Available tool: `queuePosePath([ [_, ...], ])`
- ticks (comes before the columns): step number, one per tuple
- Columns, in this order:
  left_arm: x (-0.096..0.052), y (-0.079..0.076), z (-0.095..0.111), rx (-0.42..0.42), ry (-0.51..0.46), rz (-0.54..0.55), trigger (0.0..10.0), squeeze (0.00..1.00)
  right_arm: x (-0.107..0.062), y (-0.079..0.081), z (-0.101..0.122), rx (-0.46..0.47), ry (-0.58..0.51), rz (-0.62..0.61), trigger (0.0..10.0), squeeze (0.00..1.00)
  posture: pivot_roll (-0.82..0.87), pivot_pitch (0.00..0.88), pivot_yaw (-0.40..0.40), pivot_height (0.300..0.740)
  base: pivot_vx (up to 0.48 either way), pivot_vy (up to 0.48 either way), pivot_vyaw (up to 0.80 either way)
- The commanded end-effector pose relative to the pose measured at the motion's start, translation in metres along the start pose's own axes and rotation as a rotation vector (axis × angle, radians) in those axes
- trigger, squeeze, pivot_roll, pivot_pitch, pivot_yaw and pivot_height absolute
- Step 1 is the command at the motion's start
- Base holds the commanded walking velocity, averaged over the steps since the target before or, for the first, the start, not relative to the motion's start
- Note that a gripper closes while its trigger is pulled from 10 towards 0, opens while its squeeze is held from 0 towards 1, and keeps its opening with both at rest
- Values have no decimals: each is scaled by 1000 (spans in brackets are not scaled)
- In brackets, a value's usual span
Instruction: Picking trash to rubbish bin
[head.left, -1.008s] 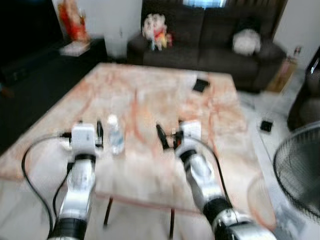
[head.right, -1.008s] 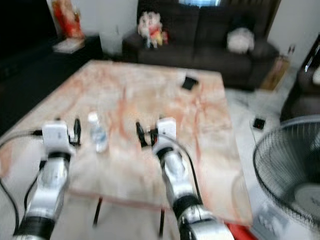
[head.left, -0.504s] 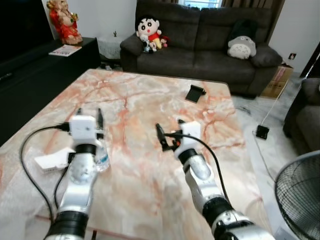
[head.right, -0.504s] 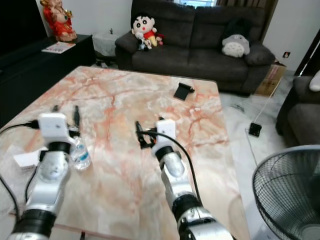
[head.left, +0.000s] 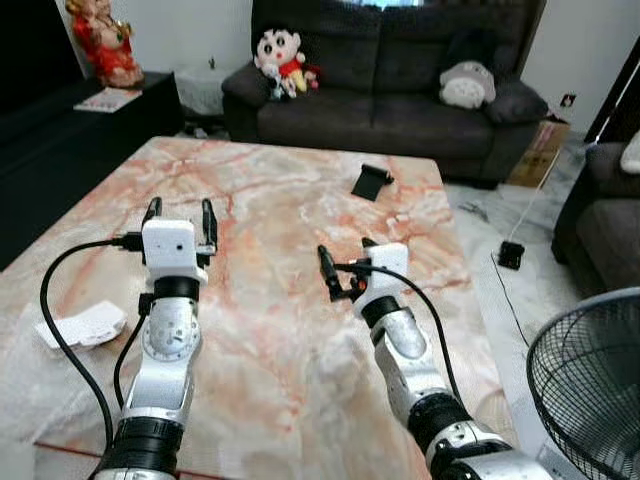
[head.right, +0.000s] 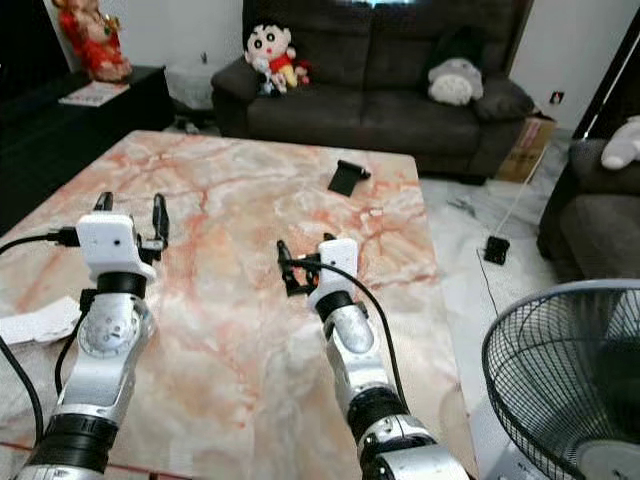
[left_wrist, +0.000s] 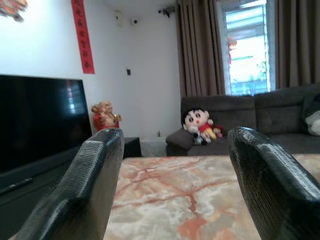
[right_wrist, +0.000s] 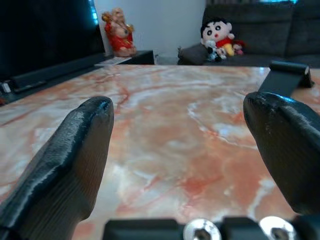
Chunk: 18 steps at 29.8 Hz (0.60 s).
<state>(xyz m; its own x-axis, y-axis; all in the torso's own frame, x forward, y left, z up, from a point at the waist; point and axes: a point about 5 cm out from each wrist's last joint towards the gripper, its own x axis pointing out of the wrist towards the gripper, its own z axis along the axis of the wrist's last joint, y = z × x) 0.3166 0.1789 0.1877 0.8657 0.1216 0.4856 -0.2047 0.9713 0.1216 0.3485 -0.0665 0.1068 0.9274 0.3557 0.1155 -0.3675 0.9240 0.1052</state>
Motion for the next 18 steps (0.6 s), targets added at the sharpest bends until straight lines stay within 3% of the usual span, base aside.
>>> queuePosePath([
  [1, 2, -3, 8, 8, -25, -3, 10000, 1000, 1, -2, 3, 0, -8, -5, 10000, 0, 30, 0, -30, 740, 0, 0, 0],
  [15, -6, -3, 6, 14, 21, -19, 10000, 1000, 1, -1, 2, 2, -4, -4, 10000, 0, 29, 0, -26, 740, 0, 0, 0],
  [18, -16, 8, -8, 47, 100, 4, 10000, 1000, 1, 0, 1, -1, 0, 3, 10000, 0, 30, 0, -26, 740, 0, 0, 0],
])
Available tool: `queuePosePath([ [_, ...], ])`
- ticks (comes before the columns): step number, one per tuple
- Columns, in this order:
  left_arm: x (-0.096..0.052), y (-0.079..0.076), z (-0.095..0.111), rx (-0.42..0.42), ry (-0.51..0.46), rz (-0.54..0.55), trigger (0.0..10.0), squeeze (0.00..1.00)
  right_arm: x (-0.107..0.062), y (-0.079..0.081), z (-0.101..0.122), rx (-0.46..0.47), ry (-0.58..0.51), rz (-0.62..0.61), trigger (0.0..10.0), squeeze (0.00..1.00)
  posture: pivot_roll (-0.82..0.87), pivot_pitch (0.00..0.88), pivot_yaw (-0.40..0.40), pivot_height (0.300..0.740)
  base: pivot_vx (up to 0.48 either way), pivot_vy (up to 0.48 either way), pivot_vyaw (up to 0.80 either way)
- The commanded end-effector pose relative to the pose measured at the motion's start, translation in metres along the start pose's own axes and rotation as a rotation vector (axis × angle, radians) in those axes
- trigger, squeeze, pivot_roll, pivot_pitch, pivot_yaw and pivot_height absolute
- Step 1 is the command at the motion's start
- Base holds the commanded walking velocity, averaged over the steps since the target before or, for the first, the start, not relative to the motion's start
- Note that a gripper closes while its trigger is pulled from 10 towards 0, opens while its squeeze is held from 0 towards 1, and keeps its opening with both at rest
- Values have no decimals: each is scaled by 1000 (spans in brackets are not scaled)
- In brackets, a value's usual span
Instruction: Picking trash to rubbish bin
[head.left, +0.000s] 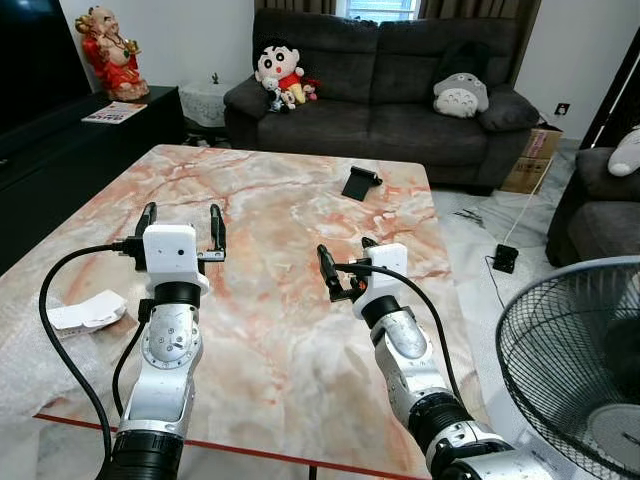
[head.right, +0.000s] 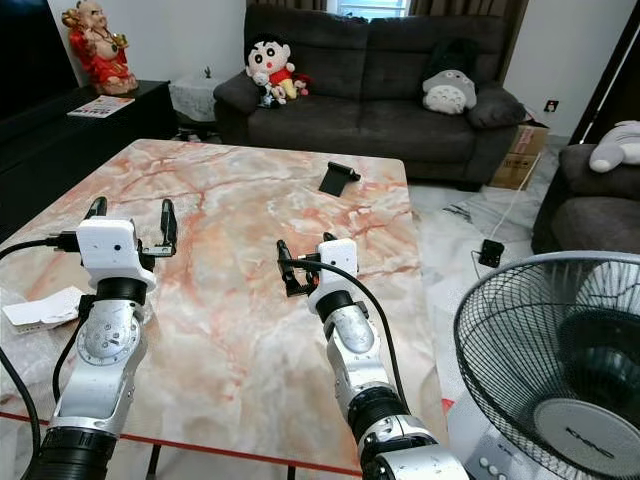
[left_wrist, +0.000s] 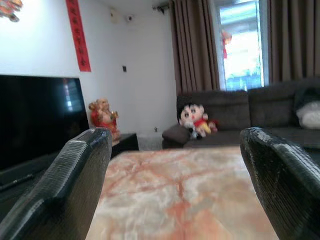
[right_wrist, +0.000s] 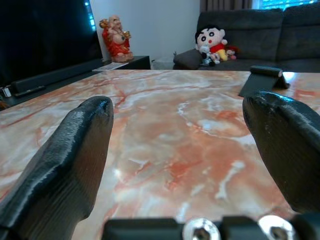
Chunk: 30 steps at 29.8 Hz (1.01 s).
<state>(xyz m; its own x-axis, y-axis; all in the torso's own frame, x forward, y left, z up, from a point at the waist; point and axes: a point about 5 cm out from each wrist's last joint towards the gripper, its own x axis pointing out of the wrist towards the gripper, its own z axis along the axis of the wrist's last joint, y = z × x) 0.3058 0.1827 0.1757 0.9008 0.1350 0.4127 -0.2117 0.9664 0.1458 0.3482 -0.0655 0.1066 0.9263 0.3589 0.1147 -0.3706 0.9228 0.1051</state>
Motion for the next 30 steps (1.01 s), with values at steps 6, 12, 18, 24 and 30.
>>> queuePosePath([
  [6, 3, 22, -8, 65, 77, 85, 10000, 1000, 0, 0, 0, -3, 3, 7, 10000, 0, 31, 0, -26, 740, 0, 0, 0],
  [12, 3, 31, -9, 114, 88, 103, 10000, 0, -1, 1, -2, -4, 7, 10, 10000, 0, 32, 0, -30, 740, 0, 0, 0],
  [18, 15, 38, -14, 117, 131, 79, 10000, 0, -1, 0, -2, -6, 11, 11, 10000, 0, 36, 0, -37, 740, 0, 0, 0],
  [24, 29, 42, -27, 111, 198, 15, 10000, 0, -1, 0, -2, -4, 10, 8, 10000, 0, 33, 0, -36, 740, 0, 0, 0],
  [30, 39, 42, -32, 112, 222, -3, 10000, 0, -2, -1, -2, -5, 12, 3, 10000, 0, 31, 0, -35, 740, 0, 0, 0],
])
